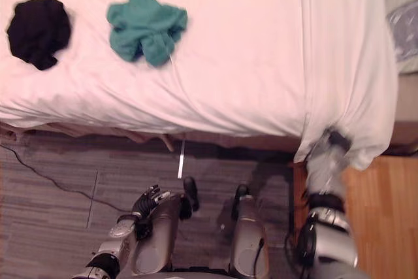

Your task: Tidy the bed and pick cloth on bed and put in laundry

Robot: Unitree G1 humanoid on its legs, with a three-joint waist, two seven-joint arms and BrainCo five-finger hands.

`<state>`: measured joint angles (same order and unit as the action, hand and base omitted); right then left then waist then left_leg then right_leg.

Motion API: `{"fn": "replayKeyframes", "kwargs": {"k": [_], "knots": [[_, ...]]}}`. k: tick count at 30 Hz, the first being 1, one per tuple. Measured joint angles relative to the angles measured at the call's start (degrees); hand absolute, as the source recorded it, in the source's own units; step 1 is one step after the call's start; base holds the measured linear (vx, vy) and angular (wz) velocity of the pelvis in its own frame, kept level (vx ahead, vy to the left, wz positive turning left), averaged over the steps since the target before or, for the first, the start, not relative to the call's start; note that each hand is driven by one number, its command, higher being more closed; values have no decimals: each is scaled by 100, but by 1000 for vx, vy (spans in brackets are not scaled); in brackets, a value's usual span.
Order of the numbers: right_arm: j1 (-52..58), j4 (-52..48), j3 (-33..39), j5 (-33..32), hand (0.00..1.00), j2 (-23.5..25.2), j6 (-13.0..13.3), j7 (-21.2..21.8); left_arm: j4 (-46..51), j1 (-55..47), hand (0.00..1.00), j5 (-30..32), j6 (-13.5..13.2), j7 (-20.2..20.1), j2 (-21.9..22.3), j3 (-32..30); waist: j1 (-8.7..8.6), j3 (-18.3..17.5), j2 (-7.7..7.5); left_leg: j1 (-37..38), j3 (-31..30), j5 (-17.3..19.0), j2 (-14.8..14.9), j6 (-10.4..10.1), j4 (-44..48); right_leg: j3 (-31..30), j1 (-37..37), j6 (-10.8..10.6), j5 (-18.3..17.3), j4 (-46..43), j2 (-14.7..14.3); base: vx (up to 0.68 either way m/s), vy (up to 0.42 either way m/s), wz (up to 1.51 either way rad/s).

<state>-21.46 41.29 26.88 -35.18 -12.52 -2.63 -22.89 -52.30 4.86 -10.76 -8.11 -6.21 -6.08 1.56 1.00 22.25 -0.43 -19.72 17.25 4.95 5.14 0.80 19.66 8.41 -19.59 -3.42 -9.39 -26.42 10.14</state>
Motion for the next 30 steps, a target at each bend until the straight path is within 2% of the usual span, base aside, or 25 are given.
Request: {"fn": "replayKeyframes", "kwargs": {"k": [1, 3, 5, 9, 10, 12, 13, 14, 15, 16, 17, 18, 19, 20, 21, 22, 23, 24, 25, 26, 27, 28, 29, 30], "knots": [[594, 147, 27, 9, 0, 441, -296, -91, -8, -132, 0, 8, 8, 4, 149, -34, 15, -321, 14, 231, 63, -84, -20, -81, -355, 115, 280, -22, 96, 387, -11, 168, -46, 13], [1233, 339, 21, 72, 0, 921, -521, -116, -25, -304, 0, 19, 18, 23, 370, -186, 14, -691, 24, 566, 174, -272, -56, -155, -790, 212, 617, -21, 239, 821, -40, 193, -22, 4], [1835, 613, -14, 166, 0, 1406, -661, -191, -210, -446, 0, 26, 63, 41, 509, -227, 7, -1030, 28, 1084, 184, -439, -159, -140, -1323, 228, 1091, -87, 383, 1296, -96, 253, -29, -12], [2137, 918, -113, 522, 0, 1506, -668, -86, -422, -489, 0, 139, 122, 195, 652, -618, -4, -1260, 19, 1704, 298, -583, -231, -117, -1760, 242, 1669, -119, 452, 1682, -130, 166, -23, -9], [2152, 999, -119, 694, 0, 1515, -666, -21, -456, -518, 0, 188, 127, 288, 650, -741, 9, -1275, 2, 1796, 314, -566, -221, -111, -1723, 264, 1802, -127, 445, 1721, -133, 116, -25, 8], [2159, 1210, -152, 1024, 0, 1526, -688, 183, -455, -561, 0, 190, 127, 469, 652, -976, 9, -1277, -3, 1610, 311, -304, -97, -234, -1088, 410, 1974, -134, 440, 1768, -111, 66, -5, 21], [2181, 1306, -125, 1191, 0, 1524, -702, 308, -448, -567, 0, 182, 116, 577, 657, -1142, -2, -1276, -15, 1360, 344, -101, 44, -378, -437, 516, 2069, -128, 445, 1774, -45, -20, 59, 30], [2215, 1420, -61, 1398, 0, 1450, -700, 532, -453, -584, 0, 181, 117, 712, 645, -1336, 1, -1266, -26, 1181, 503, 249, 408, -330, 352, 623, 2244, -127, 445, 1785, -24, -23, 83, 25], [2241, 1465, -59, 1460, 0, 1411, -704, 625, -458, -612, 0, 180, 119, 768, 629, -1370, -2, -1268, -26, 1189, 527, 312, 569, -261, 576, 645, 2306, -127, 445, 1788, -11, -37, 136, 7], [2311, 1586, -62, 1596, 0, 1315, -686, 890, -536, -640, 0, 197, 124, 826, 566, -1381, 7, -1281, -21, 1274, 477, 367, 911, -173, 800, 665, 2445, -139, 441, 1783, 82, -29, 206, -5], [2364, 1640, -81, 1733, 0, 1209, -684, 1196, -600, -665, 0, 256, 131, 881, 497, -1389, -13, -1289, -43, 1357, 237, 365, 1241, -174, 744, 619, 2506, -288, 410, 1760, 287, -23, 247, -5], [2376, 1641, -97, 1789, 0, 1171, -687, 1297, -638, -666, 0, 260, 136, 890, 492, -1423, -21, -1292, -43, 1379, 113, 352, 1366, -194, 643, 584, 2525, -355, 398, 1740, 352, 22, 319, 5], [2452, 1670, -126, 1800, 0, 1089, -677, 1498, -653, -677, 0, 272, 158, 909, 490, -1522, -26, -1293, -37, 1411, -190, 286, 1688, -277, 342, 544, 2502, -516, 352, 1668, 521, 35, 295, 16], [2513, 1761, -219, 1791, 0, 1013, -671, 1613, -638, -720, 0, 292, 159, 936, 462, -1527, -27, -1299, -46, 1420, -451, 205, 1888, -351, 119, 502, 2427, -689, 293, 1526, 678, 22, 541, 15], [2542, 1955, -274, 1774, 0, 889, -673, 1776, -630, -761, 0, 322, 171, 1058, 405, -1516, -30, -1316, -41, 1495, -863, 149, 2049, -431, -122, 357, 2216, -996, 194, 1233, 962, -8, 522, 5], [2537, 2018, -278, 1771, 0, 849, -668, 1807, -643, -774, 0, 347, 190, 1097, 391, -1503, -39, -1321, -34, 1550, -926, 150, 2055, -432, -143, 305, 2172, -1086, 171, 1175, 1025, -11, 716, -14], [2569, 2113, -333, 1774, 0, 715, -660, 1851, -726, -841, 0, 420, 292, 1214, 425, -1460, -61, -1372, 91, 1706, -916, 157, 2043, -458, -219, 143, 2103, -1105, 167, 1131, 1168, -3, 741, -39], [2596, 2347, -388, 1806, 0, 861, -529, 2010, -789, -822, 0, 455, 326, 1367, 170, -1402, -59, -1375, -175, 1777, -729, 170, 1634, -1501, -38, -234, 2088, -1148, 351, 1238, 1624, 5, 810, -44], [2587, 2382, -463, 1829, 0, 973, -462, 2036, -795, -823, 0, 515, 351, 1485, -70, -1303, -80, -1442, -374, 1759, -637, 213, 1471, -1520, 20, -234, 2077, -1050, 611, 1238, 1719, 11, 622, -41], [2586, 2386, -567, 1839, 0, 984, -425, 2084, -807, -818, 0, 582, 421, 1532, -203, -1265, -101, -1464, -416, 1752, -555, 227, 1474, -1536, 84, -139, 1984, -736, 914, 1199, 1719, 8, 479, -54], [2559, 2387, -845, 1905, 0, 925, -340, 2263, -830, -839, 0, 707, 510, 1529, -358, -1159, -95, -1470, -420, 1922, -268, 227, 1527, -1456, -53, 291, 1646, -222, 1218, 820, 1614, 8, 366, -61], [2557, 2386, -917, 1932, 0, 905, -275, 2335, -830, -859, 0, 719, 511, 1514, -378, -1061, -88, -1468, -415, 2009, -181, 177, 1522, -1408, -186, 464, 1509, -280, 1148, 533, 1510, 31, 400, -71], [2546, 2365, -1016, 2019, 0, 862, -177, 2486, -843, -872, 0, 756, 511, 1474, -380, -858, -120, -1457, -349, 2221, -32, 15, 1537, -1331, -549, 602, 1350, -546, 705, 133, 990, 100, 275, -34], [2531, 2270, -1191, 2070, 0, 798, -19, 2700, -885, -819, 0, 754, 505, 1306, -351, -562, -228, -1455, -197, 2358, 49, -251, 1583, -1247, -1000, 675, 1298, -474, 100, 46, 111, 122, 213, -17]]}}
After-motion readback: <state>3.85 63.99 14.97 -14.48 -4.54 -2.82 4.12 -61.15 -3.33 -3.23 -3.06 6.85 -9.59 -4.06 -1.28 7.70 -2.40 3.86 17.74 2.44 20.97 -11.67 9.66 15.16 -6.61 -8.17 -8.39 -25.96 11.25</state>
